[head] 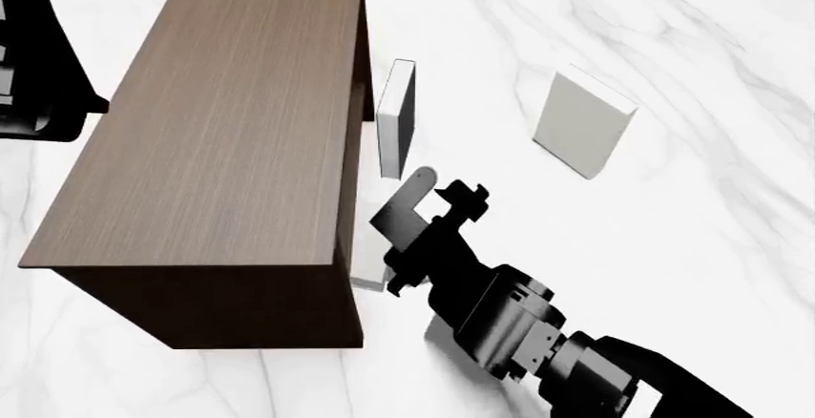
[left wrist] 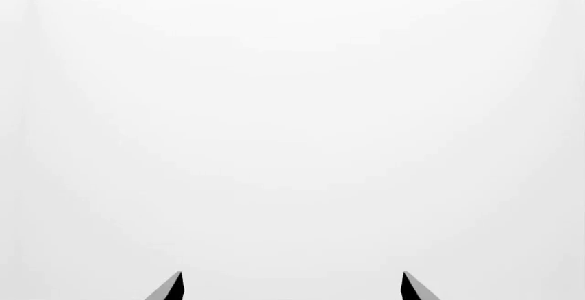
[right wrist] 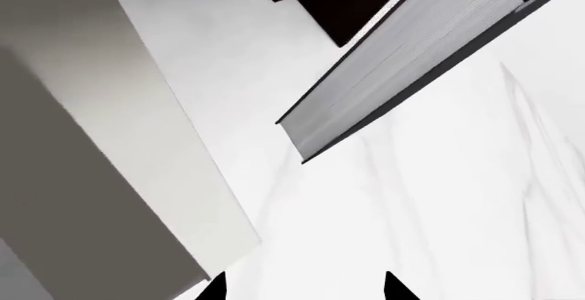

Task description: Pick up the book on the right and place it under the cabinet shelf.

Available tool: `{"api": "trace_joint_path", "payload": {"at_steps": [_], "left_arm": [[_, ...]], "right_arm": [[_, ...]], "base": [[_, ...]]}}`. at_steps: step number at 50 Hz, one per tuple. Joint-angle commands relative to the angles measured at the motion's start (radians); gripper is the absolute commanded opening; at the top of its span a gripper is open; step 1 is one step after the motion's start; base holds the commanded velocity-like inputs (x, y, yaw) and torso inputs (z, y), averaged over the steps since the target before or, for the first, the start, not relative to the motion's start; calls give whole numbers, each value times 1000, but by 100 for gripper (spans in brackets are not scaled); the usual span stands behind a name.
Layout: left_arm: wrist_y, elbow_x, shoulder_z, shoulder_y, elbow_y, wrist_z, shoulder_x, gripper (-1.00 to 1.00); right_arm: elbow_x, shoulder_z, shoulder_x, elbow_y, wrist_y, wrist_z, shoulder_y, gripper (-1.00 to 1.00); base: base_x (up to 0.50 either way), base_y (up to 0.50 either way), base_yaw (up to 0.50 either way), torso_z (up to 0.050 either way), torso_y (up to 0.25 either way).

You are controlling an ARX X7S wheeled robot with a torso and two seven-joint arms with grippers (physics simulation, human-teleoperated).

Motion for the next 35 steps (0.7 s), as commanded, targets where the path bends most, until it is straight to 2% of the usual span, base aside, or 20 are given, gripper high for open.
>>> {"api": "trace_joint_path", "payload": {"at_steps": [1,21,35], "left_arm": [[5,1,-4,7,1,2,-6,100],[13,3,-3,10,-3,5,-10,100],[16,2,-12,23,1,3,-19,100]], "right_arm": [[27,-18,-56,105,-49,-58,8,100],[23,-55,-100,183,-168,-107,12,100],[175,-128,-103,227,-334,-123,34,100]], "base": [[0,0,0,0,-11],[0,0,0,-1,-4],[0,0,0,-1,-2]]}}
